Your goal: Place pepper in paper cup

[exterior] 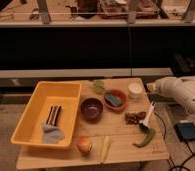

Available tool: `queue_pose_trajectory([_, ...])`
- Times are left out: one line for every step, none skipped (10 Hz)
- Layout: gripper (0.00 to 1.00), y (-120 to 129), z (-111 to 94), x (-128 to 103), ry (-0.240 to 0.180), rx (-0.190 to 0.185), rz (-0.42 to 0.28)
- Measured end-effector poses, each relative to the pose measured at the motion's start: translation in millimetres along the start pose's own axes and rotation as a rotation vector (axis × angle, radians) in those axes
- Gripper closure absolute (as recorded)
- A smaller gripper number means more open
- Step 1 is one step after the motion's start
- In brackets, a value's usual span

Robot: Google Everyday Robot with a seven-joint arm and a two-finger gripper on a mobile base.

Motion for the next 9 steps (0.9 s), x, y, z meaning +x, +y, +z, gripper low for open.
queue_pose_trajectory([0.57,-3,2,2,0.009,0.008,0.016])
queue_pose_trajectory([0.57,-8,1,1,0.010,0.035,0.027])
queue_pose_trajectory([0.57,-13,-4,-7,0.043,0.074,0.051])
queue_pose_trajectory([0.57,-17,-8,-13,0.078,0.094,0.076])
queue_pose_trajectory([0.57,-26,-17,-16,0.113,0.123,0.107])
queue_pose_trajectory([0.57,-37,-29,-19,0.143,0.159,0.131])
queue_pose_trajectory([0.57,-45,-41,-22,0.165,0.190,0.141])
queue_pose_trajectory([0.57,-46,-44,-24,0.170,0.196,0.139])
queue_pose_trajectory([0.57,-46,-44,-24,0.171,0.196,0.139])
